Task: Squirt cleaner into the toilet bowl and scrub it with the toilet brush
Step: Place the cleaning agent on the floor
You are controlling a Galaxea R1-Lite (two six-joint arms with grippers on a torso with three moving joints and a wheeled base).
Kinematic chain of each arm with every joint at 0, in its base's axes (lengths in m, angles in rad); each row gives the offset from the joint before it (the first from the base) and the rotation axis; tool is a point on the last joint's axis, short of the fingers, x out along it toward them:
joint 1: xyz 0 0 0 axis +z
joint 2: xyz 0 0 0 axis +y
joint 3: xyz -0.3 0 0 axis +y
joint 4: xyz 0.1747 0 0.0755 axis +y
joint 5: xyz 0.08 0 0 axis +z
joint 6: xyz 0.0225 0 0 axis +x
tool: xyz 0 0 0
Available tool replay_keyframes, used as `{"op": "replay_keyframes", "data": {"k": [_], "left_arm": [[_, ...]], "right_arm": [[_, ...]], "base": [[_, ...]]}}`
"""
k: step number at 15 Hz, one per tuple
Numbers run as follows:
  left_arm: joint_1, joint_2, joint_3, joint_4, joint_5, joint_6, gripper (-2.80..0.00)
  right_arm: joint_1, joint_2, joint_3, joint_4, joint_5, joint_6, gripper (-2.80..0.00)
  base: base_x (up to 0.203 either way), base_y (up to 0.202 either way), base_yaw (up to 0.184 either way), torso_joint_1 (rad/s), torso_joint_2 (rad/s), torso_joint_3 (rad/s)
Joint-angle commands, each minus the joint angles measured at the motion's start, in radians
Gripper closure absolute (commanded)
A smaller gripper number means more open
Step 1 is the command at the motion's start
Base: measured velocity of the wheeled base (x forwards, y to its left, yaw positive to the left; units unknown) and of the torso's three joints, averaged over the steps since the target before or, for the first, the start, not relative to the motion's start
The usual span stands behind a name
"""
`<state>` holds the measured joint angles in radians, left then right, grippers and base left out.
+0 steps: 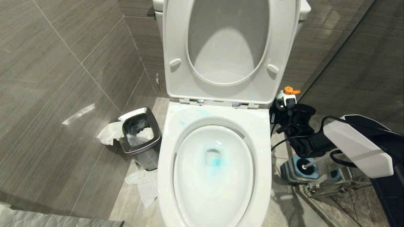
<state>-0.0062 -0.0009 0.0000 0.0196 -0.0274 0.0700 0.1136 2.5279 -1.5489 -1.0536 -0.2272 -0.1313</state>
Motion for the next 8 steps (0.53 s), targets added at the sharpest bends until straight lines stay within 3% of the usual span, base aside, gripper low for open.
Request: {"op": "replay_keyframes", "data": {"k": [1, 8], "left_arm": [[0.0, 0.001, 0.0, 0.0, 0.0, 0.001, 0.0], [0.0, 0.001, -0.002, 0.002, -0.009, 0.016, 0.0]], "right_arm": [[0.004, -0.022, 0.049, -0.008, 0.0, 0.003, 0.0], [0.006, -0.041, 0.109, -0.034, 0.0, 0.007, 0.0]], "base": [[0.0, 0.0, 0.0, 0.0, 0.0, 0.0], [0.0, 0.0, 0.0, 0.0, 0.0, 0.0]]}}
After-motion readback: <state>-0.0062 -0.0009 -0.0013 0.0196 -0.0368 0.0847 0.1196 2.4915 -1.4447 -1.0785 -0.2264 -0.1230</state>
